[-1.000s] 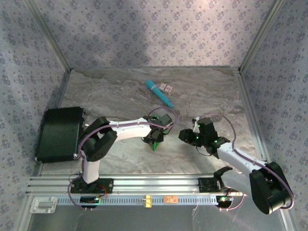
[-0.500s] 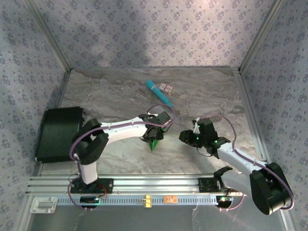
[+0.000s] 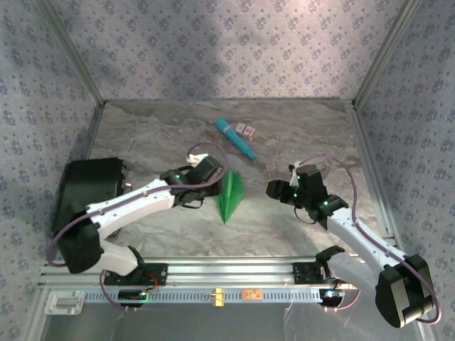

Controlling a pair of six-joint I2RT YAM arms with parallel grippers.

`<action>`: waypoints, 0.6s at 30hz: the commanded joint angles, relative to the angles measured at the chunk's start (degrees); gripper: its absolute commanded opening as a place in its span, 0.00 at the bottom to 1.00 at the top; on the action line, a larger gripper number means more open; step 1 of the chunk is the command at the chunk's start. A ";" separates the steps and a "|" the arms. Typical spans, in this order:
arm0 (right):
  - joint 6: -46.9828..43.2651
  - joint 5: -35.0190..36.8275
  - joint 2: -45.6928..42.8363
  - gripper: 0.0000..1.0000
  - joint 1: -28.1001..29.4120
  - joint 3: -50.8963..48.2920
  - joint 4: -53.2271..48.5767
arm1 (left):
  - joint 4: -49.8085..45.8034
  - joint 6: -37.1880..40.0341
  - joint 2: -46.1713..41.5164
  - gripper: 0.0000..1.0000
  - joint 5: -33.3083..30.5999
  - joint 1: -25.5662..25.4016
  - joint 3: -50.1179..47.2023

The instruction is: Fold a paper plane with a square sheet of paper (pick it up from the middle)

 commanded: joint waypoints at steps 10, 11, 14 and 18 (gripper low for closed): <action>-9.19 22.07 -0.91 0.70 1.03 11.71 -9.42 | 6.02 11.85 -11.57 0.67 4.46 15.89 -11.33; -11.09 26.77 -0.55 0.71 0.90 12.32 -9.22 | 7.54 13.01 -12.75 0.75 3.27 17.39 -12.44; -20.74 37.80 1.19 0.77 0.85 11.38 -4.42 | 11.60 18.20 -15.33 0.92 0.54 21.58 -14.79; -30.84 47.06 4.88 0.91 -2.58 7.97 1.91 | 14.78 26.24 -16.62 1.00 -10.76 26.20 -16.56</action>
